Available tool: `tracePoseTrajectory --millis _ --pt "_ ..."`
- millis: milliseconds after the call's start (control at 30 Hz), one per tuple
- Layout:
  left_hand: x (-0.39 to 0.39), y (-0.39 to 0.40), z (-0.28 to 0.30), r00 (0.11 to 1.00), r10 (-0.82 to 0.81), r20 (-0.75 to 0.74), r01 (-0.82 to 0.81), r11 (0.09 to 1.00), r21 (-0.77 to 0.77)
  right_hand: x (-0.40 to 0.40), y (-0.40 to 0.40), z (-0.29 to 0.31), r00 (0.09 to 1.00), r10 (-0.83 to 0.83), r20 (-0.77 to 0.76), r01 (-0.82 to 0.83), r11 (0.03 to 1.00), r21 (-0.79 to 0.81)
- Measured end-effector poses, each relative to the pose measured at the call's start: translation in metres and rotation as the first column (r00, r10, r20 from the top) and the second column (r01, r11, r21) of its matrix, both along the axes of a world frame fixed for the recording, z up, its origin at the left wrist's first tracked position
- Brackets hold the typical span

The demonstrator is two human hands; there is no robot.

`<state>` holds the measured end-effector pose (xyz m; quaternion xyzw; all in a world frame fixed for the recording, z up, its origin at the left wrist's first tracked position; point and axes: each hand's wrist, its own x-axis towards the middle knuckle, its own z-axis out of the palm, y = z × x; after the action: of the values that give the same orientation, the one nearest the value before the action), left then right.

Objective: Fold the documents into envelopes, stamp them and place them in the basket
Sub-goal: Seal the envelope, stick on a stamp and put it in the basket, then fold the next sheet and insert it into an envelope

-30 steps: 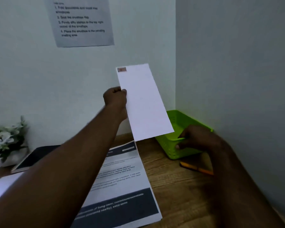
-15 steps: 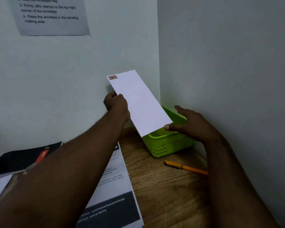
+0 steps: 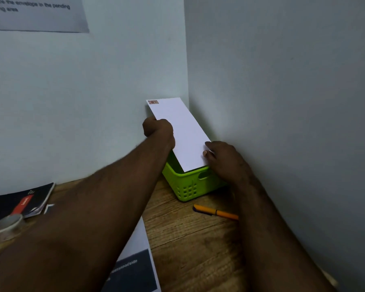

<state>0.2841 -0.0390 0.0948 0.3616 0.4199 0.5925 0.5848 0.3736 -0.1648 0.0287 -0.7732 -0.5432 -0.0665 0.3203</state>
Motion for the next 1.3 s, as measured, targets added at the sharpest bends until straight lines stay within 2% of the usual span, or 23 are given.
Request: tracePoseTrajectory --millis 100,167,267,367,667,733,833,933,1033,1067,1133,1233,1300 --pt "-0.001 -0.008 -0.008 0.984 -0.095 -0.148 0.094 0.995 -0.009 -0.004 -0.001 0.001 0.999 -0.040 0.003 0.040 0.999 -0.015" --pt "0.002 -0.017 -0.014 0.936 -0.237 -0.260 0.233 0.971 -0.048 -0.005 -0.001 0.001 0.998 -0.061 -0.005 0.061 0.998 -0.011" --pt "0.004 -0.026 -0.018 0.885 -0.371 -0.280 0.329 0.926 -0.185 -0.007 -0.001 0.001 0.996 -0.083 -0.016 0.083 0.997 -0.002" --pt "0.006 -0.029 -0.019 0.872 -0.429 -0.235 0.370 0.893 -0.256 -0.006 0.000 0.000 0.995 -0.095 0.000 0.095 0.995 -0.006" --pt "0.003 -0.028 -0.022 0.838 -0.448 -0.310 0.398 0.892 -0.213 -0.005 0.002 -0.002 0.994 -0.097 0.039 0.096 0.995 0.025" --pt "0.002 -0.034 -0.012 0.794 -0.476 -0.379 0.429 0.879 -0.207 -0.006 0.003 -0.002 0.992 -0.111 0.061 0.106 0.991 0.084" --pt "-0.005 -0.047 0.004 0.778 -0.555 -0.295 0.517 0.832 -0.202 -0.011 0.004 0.000 0.986 -0.123 0.116 0.095 0.970 0.226" --pt "-0.031 -0.055 0.011 0.756 -0.586 -0.293 0.577 0.807 -0.125 -0.029 0.009 0.002 0.989 -0.028 0.146 -0.020 0.947 0.321" --pt "-0.075 -0.046 0.004 0.773 -0.573 -0.272 0.570 0.816 -0.098 -0.065 0.011 0.008 0.956 0.131 0.263 -0.221 0.910 0.350" --pt "-0.095 -0.043 -0.002 0.800 -0.523 -0.294 0.524 0.848 -0.081 -0.083 0.012 0.009 0.932 0.192 0.307 -0.293 0.899 0.325" --pt "-0.137 -0.035 -0.019 0.820 -0.381 -0.428 0.417 0.909 -0.010 -0.117 0.016 0.002 0.874 0.306 0.377 -0.415 0.874 0.254" --pt "-0.206 -0.016 -0.053 0.708 -0.098 -0.699 0.318 0.928 0.192 -0.165 0.028 -0.020 0.780 0.501 0.374 -0.558 0.828 0.054" --pt "-0.245 -0.007 -0.076 0.528 0.022 -0.849 0.365 0.896 0.251 -0.177 0.048 -0.037 0.774 0.547 0.319 -0.559 0.827 -0.063"
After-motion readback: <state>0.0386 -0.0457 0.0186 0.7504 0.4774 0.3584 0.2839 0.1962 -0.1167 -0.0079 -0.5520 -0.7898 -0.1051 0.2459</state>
